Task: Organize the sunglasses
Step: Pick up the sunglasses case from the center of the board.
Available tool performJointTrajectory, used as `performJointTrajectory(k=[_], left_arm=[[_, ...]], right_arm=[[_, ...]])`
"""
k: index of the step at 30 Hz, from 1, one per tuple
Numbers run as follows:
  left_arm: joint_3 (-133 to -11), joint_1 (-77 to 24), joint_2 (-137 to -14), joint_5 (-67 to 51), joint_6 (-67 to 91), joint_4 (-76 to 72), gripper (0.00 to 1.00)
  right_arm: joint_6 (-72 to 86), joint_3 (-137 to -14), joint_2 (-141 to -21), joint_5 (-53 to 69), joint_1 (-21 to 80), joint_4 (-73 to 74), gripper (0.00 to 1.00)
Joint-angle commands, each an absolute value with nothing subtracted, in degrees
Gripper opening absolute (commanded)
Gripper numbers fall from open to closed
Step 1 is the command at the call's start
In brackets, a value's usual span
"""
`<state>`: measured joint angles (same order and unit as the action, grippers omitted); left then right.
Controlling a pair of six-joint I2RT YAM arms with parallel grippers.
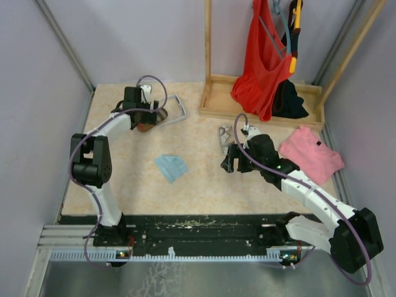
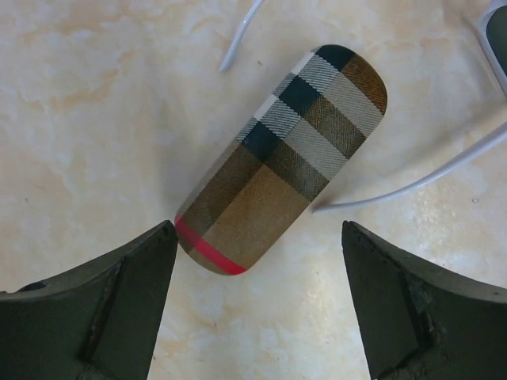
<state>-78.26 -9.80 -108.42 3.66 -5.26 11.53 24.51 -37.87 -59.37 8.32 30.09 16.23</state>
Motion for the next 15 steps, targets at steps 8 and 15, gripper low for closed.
performJointTrajectory(k=[8,15], left_arm=[[-83.0,-7.6,-112.2,-5.7,-14.6,8.2,0.99],[-87.0,-6.8,-116.9,-9.4,-17.1,10.2,1.0]], right_arm=[[22.9,-38.5,-60.5,12.7,29.9,14.1,0.82],[22.5,-39.1,-61.5,13.3,29.9,13.9,0.82]])
